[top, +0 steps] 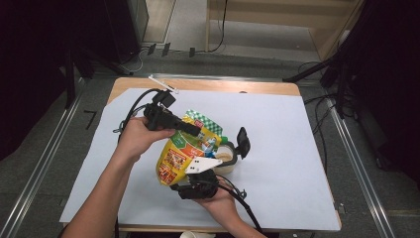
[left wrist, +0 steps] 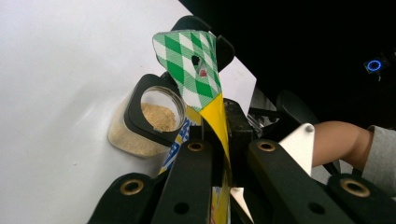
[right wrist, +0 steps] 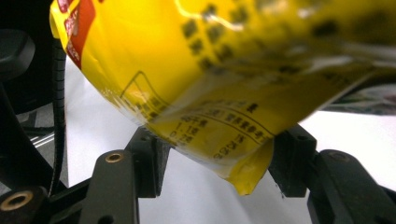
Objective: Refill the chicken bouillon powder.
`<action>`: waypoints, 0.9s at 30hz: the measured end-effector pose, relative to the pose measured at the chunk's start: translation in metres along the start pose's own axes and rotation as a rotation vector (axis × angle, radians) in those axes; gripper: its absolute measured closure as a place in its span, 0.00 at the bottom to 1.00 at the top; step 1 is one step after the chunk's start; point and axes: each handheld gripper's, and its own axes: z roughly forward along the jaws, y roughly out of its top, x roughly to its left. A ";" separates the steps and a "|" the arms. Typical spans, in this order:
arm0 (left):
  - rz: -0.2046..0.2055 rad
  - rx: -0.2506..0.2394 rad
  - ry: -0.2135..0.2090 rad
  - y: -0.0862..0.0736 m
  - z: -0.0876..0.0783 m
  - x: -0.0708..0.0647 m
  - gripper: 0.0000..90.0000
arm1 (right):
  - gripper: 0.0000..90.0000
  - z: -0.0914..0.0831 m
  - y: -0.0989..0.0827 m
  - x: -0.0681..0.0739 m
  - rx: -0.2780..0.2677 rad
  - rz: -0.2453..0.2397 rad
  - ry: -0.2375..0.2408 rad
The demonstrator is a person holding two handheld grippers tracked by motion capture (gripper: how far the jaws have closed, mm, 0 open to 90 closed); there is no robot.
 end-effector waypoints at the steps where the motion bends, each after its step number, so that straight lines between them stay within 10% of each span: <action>1: 0.003 -0.002 -0.003 -0.001 -0.002 0.000 1.00 | 0.52 0.000 0.000 -0.001 -0.004 -0.001 -0.005; 27: -0.021 -0.147 0.071 -0.018 -0.052 0.017 1.00 | 0.53 -0.016 0.008 -0.017 -0.048 0.050 -0.025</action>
